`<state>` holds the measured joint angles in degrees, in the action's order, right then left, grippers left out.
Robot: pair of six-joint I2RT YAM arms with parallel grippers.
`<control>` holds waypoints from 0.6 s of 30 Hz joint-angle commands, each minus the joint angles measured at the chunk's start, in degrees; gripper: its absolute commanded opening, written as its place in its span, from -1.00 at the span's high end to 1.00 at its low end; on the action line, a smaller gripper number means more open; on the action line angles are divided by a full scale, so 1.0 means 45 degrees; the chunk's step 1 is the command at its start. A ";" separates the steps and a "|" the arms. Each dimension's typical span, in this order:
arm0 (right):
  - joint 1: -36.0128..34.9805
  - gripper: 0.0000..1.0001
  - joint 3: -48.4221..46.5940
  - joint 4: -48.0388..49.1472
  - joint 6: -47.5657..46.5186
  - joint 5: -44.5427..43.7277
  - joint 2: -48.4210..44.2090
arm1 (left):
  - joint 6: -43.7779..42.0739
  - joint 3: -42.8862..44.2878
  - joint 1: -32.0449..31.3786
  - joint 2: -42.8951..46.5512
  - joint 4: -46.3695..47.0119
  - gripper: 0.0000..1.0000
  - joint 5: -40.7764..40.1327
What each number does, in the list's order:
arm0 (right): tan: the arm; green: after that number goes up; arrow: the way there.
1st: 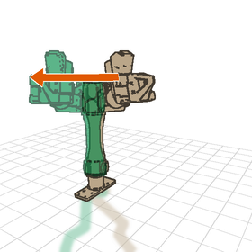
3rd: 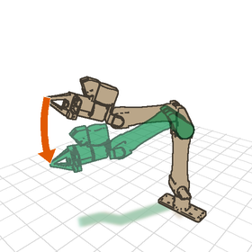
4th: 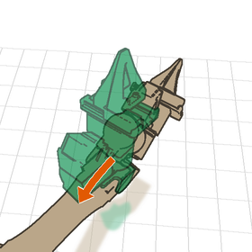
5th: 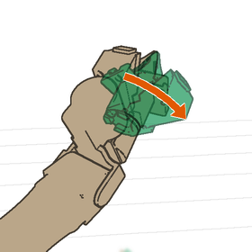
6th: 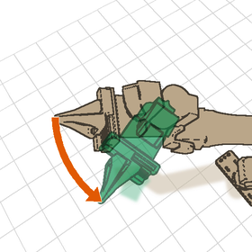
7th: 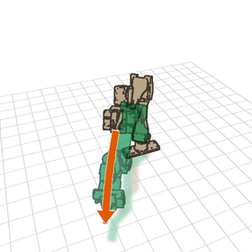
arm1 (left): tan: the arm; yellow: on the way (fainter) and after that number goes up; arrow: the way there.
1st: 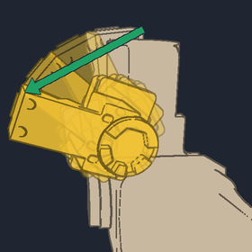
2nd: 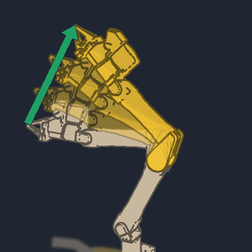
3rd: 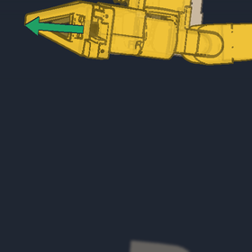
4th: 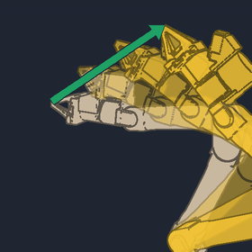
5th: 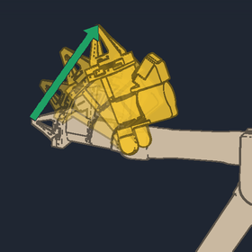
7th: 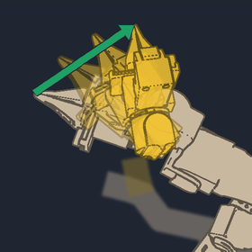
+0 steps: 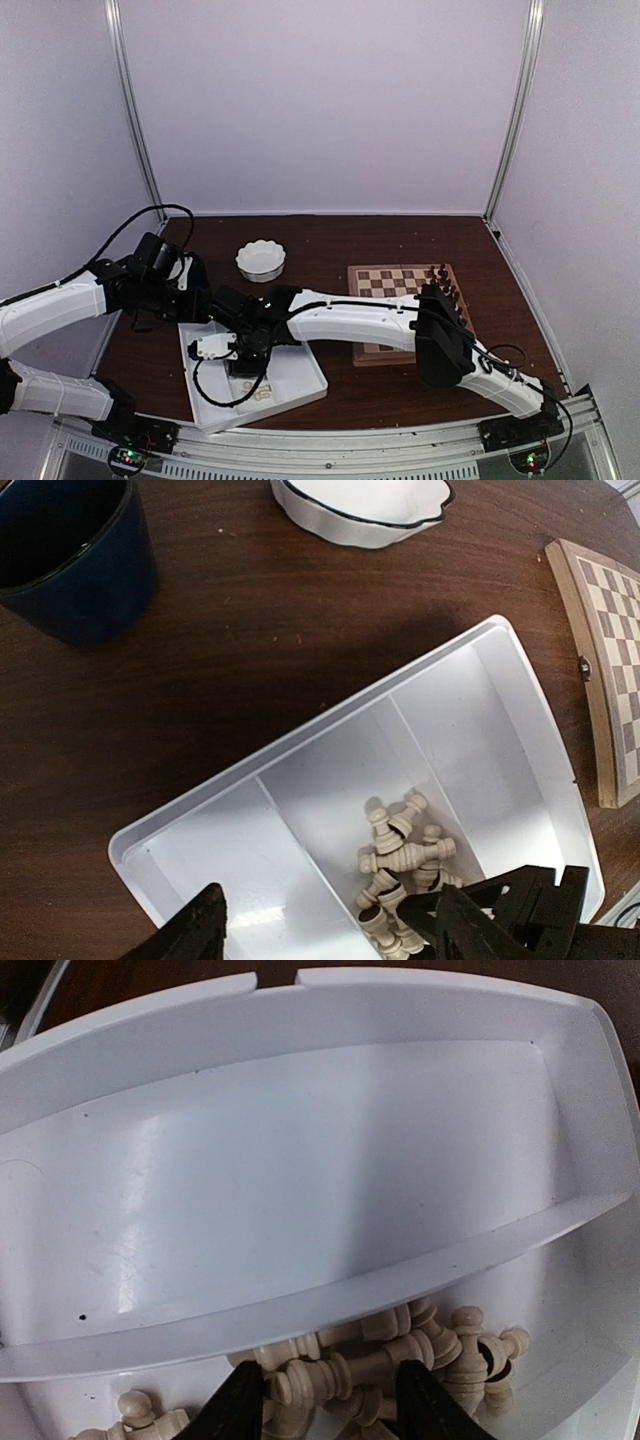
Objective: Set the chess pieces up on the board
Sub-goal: Pick up the king from the storage box.
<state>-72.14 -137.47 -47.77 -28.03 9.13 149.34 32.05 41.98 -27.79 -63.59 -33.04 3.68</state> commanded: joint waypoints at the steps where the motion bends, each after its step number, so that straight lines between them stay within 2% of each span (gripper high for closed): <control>1: -0.0083 0.13 -0.0239 0.0337 0.0109 -0.0016 0.0290 | 0.0171 -0.0256 0.0082 0.0315 0.0176 -0.43 0.0103; 10: 0.0001 0.58 -0.0190 0.0371 0.0337 -0.0476 -0.0704 | 0.0172 -0.0167 0.0083 0.0240 0.0183 -0.43 0.0139; 18: 0.0298 0.80 0.0346 0.0116 0.0611 -0.0293 -0.1832 | 0.0006 -0.0167 0.0082 0.0053 0.0189 -0.43 0.0002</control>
<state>-71.64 -136.92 -46.83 -26.68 7.70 147.13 32.47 41.34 -27.79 -63.20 -33.08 3.75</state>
